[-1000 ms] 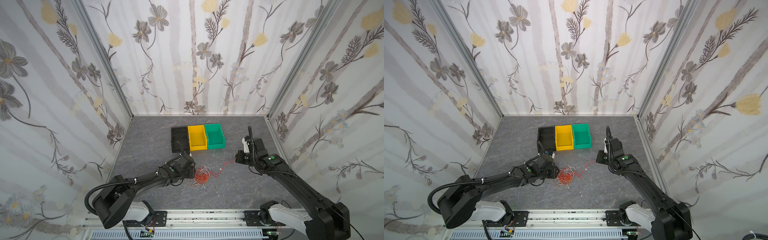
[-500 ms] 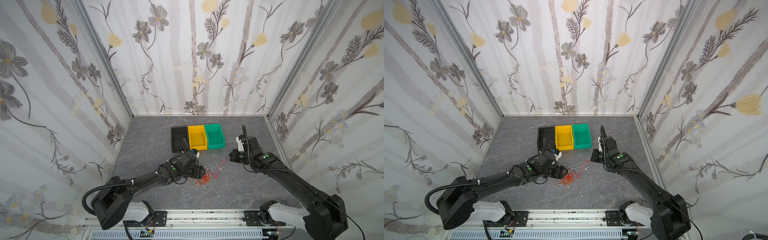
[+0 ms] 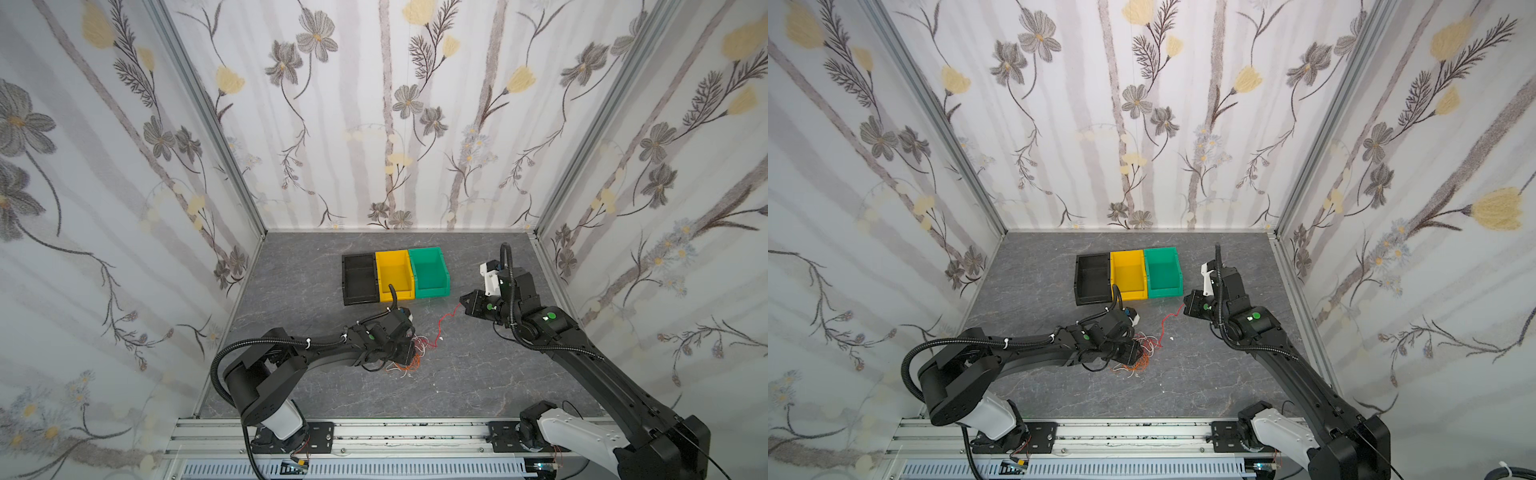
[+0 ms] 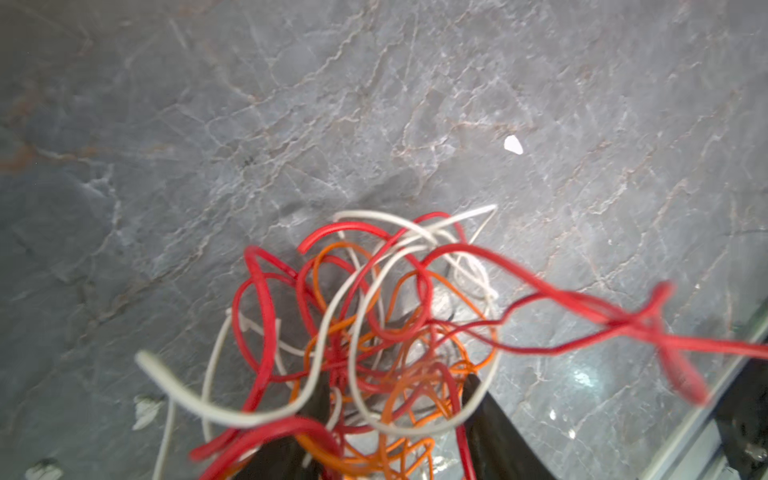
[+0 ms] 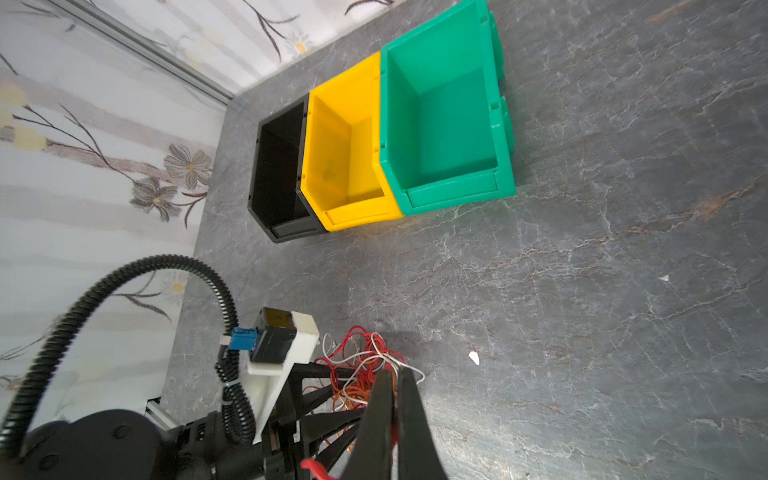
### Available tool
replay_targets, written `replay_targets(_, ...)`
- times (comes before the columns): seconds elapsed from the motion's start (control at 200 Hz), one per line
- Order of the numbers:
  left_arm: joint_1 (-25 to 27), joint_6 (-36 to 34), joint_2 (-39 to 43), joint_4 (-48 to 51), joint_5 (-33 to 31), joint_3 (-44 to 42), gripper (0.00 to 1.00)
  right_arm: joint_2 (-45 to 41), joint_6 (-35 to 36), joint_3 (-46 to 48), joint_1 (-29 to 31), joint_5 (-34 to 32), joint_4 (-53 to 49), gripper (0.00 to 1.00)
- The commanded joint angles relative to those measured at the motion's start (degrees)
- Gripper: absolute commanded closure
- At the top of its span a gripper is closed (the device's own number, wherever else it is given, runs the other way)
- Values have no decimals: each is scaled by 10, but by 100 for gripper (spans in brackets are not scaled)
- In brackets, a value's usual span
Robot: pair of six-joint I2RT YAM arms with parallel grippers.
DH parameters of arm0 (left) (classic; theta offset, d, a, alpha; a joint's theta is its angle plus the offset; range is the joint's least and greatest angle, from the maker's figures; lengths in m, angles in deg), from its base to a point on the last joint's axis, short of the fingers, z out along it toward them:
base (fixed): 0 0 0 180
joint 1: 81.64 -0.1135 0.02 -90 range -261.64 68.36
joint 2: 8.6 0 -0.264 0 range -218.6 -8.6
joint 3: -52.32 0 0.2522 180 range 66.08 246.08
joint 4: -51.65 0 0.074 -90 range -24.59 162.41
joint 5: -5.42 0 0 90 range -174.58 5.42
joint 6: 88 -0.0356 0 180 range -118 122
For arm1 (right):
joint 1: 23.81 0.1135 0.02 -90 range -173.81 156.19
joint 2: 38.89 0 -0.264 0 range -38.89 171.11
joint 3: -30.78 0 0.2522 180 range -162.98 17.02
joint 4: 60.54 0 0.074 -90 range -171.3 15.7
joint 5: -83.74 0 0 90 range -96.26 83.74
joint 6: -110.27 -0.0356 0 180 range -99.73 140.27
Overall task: Untangle the cables
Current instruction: 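Pull the red wire from the tangle with the right gripper while the left holds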
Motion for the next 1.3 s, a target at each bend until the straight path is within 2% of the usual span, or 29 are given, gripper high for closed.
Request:
replay_targets(0.0,-9,10,-3,-14,-20,-13,59,-16,4,-8,-21,15,-6,100)
replay_targets(0.18,-25,15,1,-11,-15,-32,66,-43,25,-32,-77,21,-40,100)
replay_targets(0.375,-41,21,24,0,-33,-56,86,-64,51,-44,-139,2,-86,100)
replay_targets(0.625,-66,34,78,5,-47,-96,92,-75,70,-48,-210,-58,-141,100)
replay_targets(0.839,-80,40,105,15,-48,-110,93,-70,79,-42,-222,-48,-147,100)
replay_targets(0.899,-84,37,111,24,-40,-104,88,-67,77,-35,-222,-17,-136,100)
replay_targets(1.039,-85,21,130,35,-2,-79,67,-54,61,-17,-205,54,-102,100)
replay_targets(1.184,-84,11,150,44,35,-44,48,-42,42,12,-154,61,-70,100)
replay_targets(1.299,-72,9,151,54,64,-7,37,-32,27,22,-126,63,-51,100)
